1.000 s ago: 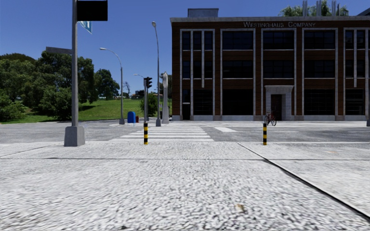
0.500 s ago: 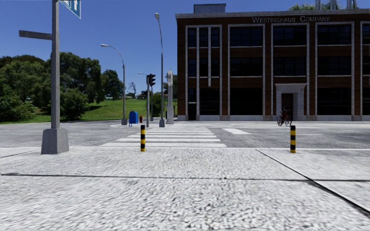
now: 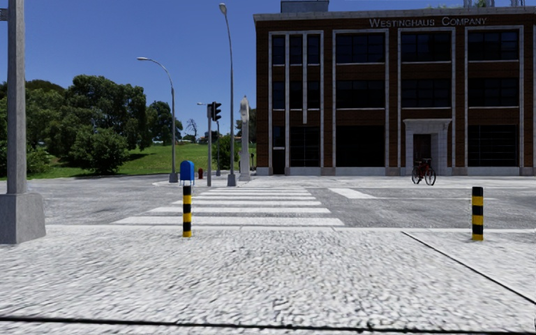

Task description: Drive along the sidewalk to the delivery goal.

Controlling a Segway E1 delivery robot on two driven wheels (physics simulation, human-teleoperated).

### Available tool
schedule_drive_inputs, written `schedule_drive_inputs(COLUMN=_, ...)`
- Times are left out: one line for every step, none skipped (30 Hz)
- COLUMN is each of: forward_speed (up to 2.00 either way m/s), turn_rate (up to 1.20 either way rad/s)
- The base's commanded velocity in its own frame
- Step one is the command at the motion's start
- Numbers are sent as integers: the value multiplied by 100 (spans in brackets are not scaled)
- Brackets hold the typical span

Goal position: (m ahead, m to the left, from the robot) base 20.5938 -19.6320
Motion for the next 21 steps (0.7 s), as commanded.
schedule_drive_inputs(forward_speed=200, turn_rate=0)
schedule_drive_inputs(forward_speed=200, turn_rate=0)
schedule_drive_inputs(forward_speed=200, turn_rate=0)
schedule_drive_inputs(forward_speed=200, turn_rate=0)
schedule_drive_inputs(forward_speed=200, turn_rate=0)
schedule_drive_inputs(forward_speed=200, turn_rate=0)
schedule_drive_inputs(forward_speed=200, turn_rate=0)
schedule_drive_inputs(forward_speed=200, turn_rate=0)
schedule_drive_inputs(forward_speed=200, turn_rate=0)
schedule_drive_inputs(forward_speed=200, turn_rate=0)
schedule_drive_inputs(forward_speed=200, turn_rate=0)
schedule_drive_inputs(forward_speed=200, turn_rate=0)
schedule_drive_inputs(forward_speed=200, turn_rate=0)
schedule_drive_inputs(forward_speed=200, turn_rate=0)
schedule_drive_inputs(forward_speed=200, turn_rate=0)
schedule_drive_inputs(forward_speed=200, turn_rate=0)
schedule_drive_inputs(forward_speed=200, turn_rate=0)
schedule_drive_inputs(forward_speed=200, turn_rate=0)
schedule_drive_inputs(forward_speed=200, turn_rate=0)
schedule_drive_inputs(forward_speed=200, turn_rate=0)
schedule_drive_inputs(forward_speed=200, turn_rate=0)
